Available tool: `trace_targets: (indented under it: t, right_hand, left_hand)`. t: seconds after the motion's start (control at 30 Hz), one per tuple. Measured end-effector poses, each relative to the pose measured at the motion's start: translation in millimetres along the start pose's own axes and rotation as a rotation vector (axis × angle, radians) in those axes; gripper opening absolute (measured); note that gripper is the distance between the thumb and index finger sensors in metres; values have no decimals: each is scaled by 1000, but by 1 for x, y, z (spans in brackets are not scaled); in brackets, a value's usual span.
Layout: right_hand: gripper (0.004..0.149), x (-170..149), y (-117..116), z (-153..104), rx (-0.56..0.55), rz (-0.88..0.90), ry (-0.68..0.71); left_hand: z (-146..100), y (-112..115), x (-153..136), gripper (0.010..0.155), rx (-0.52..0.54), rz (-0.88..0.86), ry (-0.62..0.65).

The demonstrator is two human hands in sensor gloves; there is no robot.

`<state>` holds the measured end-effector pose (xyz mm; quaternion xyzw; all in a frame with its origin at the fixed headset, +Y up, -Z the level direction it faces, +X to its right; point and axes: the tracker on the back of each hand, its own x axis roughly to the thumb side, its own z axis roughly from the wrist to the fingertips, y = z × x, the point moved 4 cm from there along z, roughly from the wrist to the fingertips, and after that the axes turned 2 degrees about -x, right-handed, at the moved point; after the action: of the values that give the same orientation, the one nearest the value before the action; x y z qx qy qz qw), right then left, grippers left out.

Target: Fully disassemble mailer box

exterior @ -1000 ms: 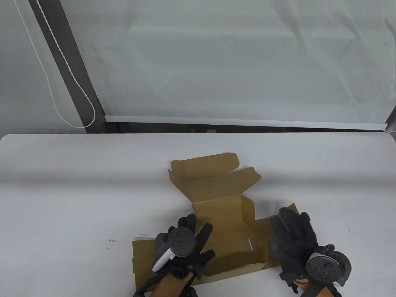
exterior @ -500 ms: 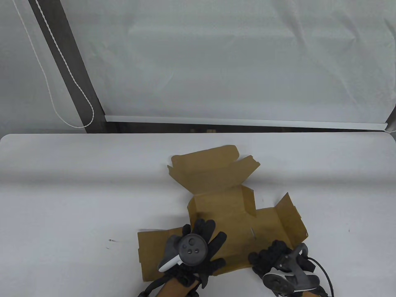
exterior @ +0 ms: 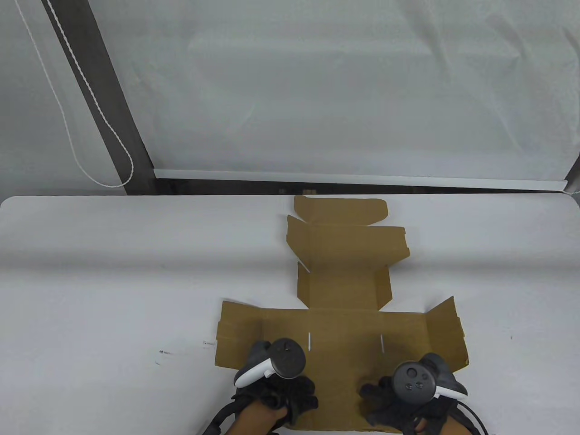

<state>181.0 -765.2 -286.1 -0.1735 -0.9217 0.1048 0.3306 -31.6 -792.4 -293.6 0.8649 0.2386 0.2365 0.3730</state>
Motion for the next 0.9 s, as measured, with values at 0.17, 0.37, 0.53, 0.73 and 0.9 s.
trace_targets:
  t: [0.17, 0.37, 0.53, 0.73, 0.9]
  right_hand:
    - [78, -17, 14, -6, -96, -193, -89]
    - [96, -79, -7, -28, 216, -156, -410]
    - [96, -87, -8, -34, 196, -56, -503]
    - [85, -69, 22, -24, 6, -97, -387]
    - [83, -43, 51, -25, -325, -39, -232]
  left_hand:
    - [-2, -8, 3, 76, 117, 74, -54]
    - [3, 8, -49, 97, -63, -19, -350]
    - [2, 4, -50, 94, -36, -36, -308]
    - [-7, -16, -40, 92, 95, -14, -244]
    - [-24, -40, -39, 88, 296, -79, -174]
